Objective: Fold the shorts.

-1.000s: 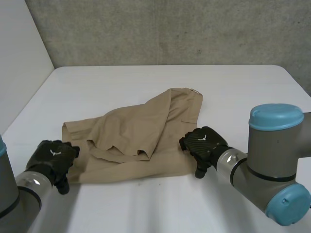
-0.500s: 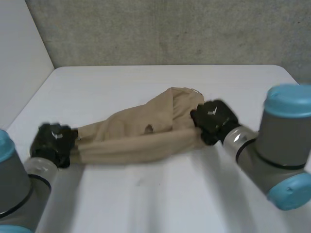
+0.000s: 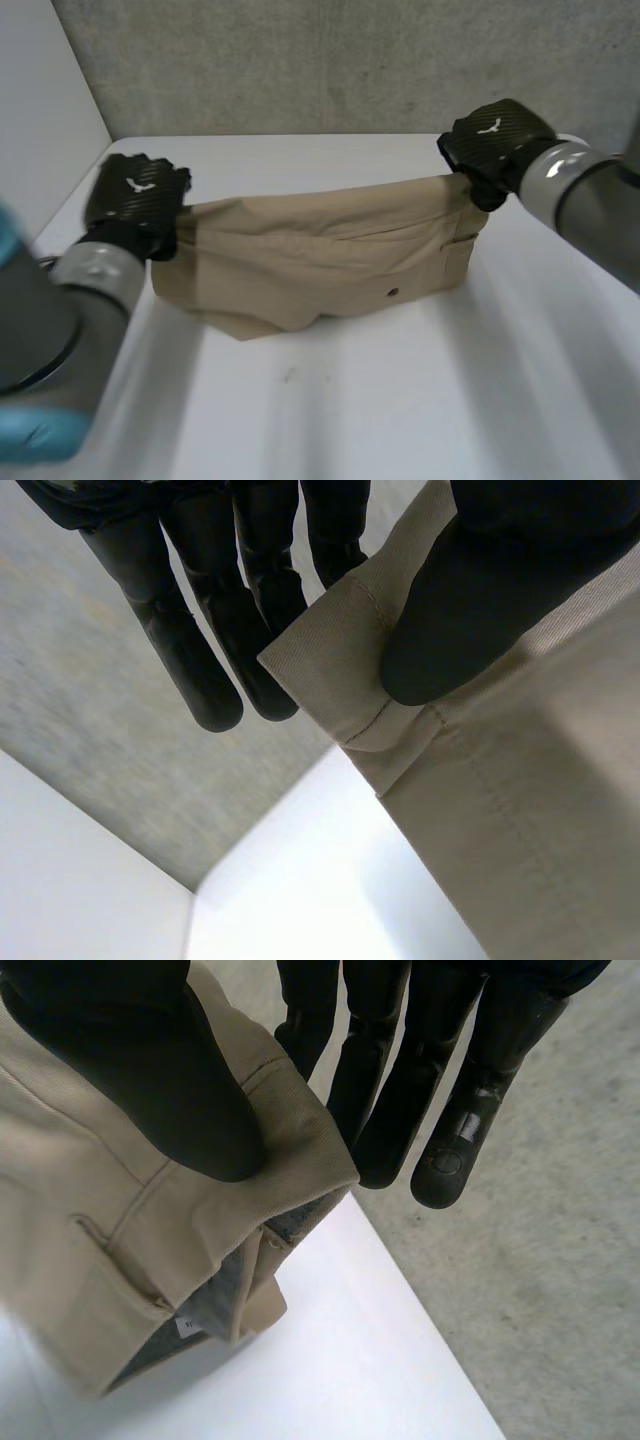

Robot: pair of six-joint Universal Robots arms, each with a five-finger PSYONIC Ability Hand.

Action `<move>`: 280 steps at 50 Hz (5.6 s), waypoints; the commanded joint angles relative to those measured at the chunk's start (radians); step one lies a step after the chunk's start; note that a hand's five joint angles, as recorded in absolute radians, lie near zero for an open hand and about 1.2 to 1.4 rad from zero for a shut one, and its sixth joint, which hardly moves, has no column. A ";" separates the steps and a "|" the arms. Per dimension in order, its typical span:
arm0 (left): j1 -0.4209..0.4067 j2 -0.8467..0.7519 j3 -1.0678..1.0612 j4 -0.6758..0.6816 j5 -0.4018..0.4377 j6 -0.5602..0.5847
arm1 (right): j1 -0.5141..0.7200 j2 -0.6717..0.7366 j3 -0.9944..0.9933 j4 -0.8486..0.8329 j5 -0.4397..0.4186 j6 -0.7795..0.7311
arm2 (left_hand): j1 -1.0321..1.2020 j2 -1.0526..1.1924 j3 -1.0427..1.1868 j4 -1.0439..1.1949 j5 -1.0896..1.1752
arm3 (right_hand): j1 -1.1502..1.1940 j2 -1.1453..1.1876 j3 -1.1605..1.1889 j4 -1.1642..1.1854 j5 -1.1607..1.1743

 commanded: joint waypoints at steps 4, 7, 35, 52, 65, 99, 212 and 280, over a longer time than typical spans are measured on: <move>0.008 -0.345 0.514 0.046 -0.038 0.060 | 0.008 0.317 -0.405 -0.236 0.026 0.100 | 0.278 0.200 0.205 0.198 0.241 | 0.451 0.221 0.217 0.205 0.236; 0.009 -0.377 0.669 0.106 -0.071 0.085 | 0.008 0.353 -0.496 -0.366 0.023 0.135 | 0.278 0.200 0.205 0.198 0.241 | 0.451 0.221 0.217 0.205 0.236; -0.075 -0.340 0.322 0.201 -0.168 0.085 | 0.003 0.402 -0.297 -0.367 -0.038 0.163 | 0.278 0.200 0.205 0.198 0.241 | 0.451 0.221 0.217 0.205 0.236; -0.155 -0.270 0.096 -0.241 -0.285 -0.139 | -0.063 0.171 0.144 -0.138 -0.043 -0.064 | 0.278 0.200 0.205 0.198 0.241 | 0.451 0.221 0.217 0.205 0.236; -0.288 -0.042 -0.135 -0.336 -0.283 -0.138 | -0.090 -0.081 0.476 0.000 -0.048 -0.249 | 0.264 0.186 0.191 0.184 0.227 | 0.451 0.221 0.217 0.205 0.236; 0.041 -0.512 0.361 0.104 0.343 -0.089 | -0.141 -0.301 0.815 -0.321 -0.166 -0.007 | -0.503 -0.581 -0.576 -0.583 -0.539 | -0.771 -1.001 -1.005 -1.016 -0.986; -0.213 -0.069 -0.300 -0.146 -0.064 -0.170 | -0.152 0.040 0.755 -0.577 -0.212 -0.105 | -0.570 -0.648 -0.643 -0.650 -0.607 | 0.451 0.221 0.217 0.205 0.236; -0.005 -0.567 0.761 0.004 -0.099 0.072 | -0.050 0.471 -0.473 -0.101 -0.045 0.160 | 0.278 0.200 0.205 0.198 0.241 | 0.451 0.221 0.217 0.205 0.236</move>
